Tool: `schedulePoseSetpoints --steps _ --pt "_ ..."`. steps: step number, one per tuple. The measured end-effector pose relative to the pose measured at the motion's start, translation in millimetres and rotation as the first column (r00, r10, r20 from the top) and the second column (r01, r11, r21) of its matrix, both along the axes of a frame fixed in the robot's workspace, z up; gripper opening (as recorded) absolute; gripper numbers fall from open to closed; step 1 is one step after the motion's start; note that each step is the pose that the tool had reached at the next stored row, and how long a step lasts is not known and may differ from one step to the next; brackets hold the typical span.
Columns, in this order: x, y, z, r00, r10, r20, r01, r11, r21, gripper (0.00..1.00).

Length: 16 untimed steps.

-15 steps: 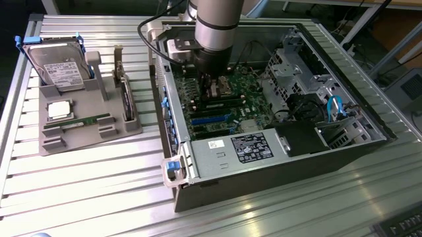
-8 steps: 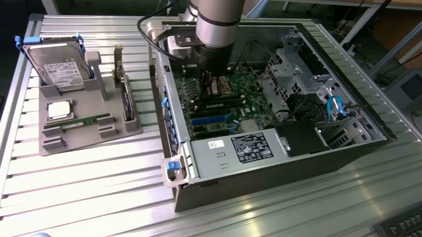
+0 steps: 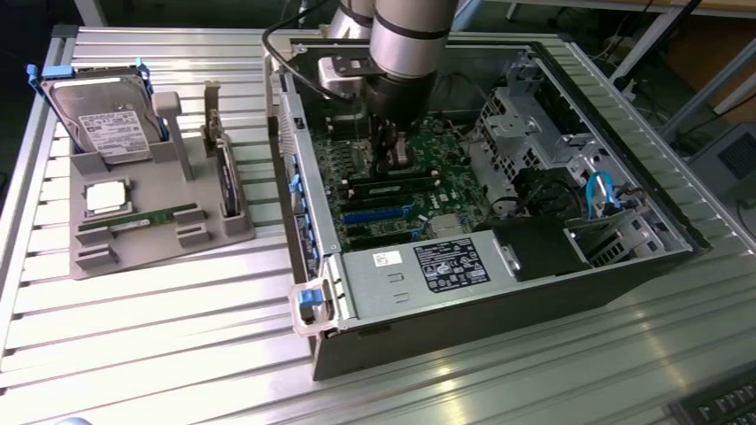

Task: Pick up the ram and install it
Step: 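Press down the ram until it locks into place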

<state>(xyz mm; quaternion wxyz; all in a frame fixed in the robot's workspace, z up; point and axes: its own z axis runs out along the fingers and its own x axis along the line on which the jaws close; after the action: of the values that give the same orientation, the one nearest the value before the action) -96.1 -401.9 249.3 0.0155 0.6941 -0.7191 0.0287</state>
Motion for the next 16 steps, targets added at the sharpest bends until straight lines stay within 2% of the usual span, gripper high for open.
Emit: schedulePoseSetpoints --steps 11,12,16 --pt "35.6 0.0 5.2 1.0 0.002 0.0 -0.002 1.0 0.0 0.11" --pt "39.0 0.0 10.7 1.0 0.002 -0.0005 -0.002 1.0 0.0 0.11" --pt "40.5 0.0 14.3 1.0 0.002 -0.0008 -0.002 1.0 0.0 0.11"
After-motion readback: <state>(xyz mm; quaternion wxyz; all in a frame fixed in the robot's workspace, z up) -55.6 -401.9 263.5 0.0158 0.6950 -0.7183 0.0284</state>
